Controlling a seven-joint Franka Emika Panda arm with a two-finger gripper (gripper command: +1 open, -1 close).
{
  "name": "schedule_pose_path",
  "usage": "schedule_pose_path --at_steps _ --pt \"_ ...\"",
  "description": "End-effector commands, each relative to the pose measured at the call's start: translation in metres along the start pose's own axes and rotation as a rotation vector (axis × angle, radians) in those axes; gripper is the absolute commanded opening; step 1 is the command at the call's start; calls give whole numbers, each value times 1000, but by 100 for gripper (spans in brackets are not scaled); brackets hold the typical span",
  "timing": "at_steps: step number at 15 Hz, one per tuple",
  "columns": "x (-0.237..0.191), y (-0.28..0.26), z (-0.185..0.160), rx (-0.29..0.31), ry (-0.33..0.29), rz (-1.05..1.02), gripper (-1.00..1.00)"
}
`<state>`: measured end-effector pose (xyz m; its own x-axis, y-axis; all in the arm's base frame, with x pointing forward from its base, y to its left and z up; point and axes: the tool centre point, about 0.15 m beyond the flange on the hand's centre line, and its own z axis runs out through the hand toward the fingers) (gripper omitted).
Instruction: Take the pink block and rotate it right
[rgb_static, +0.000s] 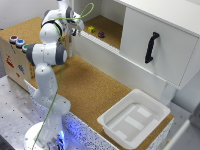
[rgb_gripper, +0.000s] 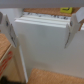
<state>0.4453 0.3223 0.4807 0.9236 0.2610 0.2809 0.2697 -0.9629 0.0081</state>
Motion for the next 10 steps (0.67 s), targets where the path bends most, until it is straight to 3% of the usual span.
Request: schedule_pose_path --at_steps 1,2,4,7,10 --pt "-59 -41 -25 61 -7 -95 100" --pt "-61 -52 -25 64 -26 -103 100" --pt "-60 -76 -23 -7 -58 -139 100" --pt "-53 -106 -21 -40 -68 -160 100" --pt "-53 -135 -22 -47 -66 -310 100"
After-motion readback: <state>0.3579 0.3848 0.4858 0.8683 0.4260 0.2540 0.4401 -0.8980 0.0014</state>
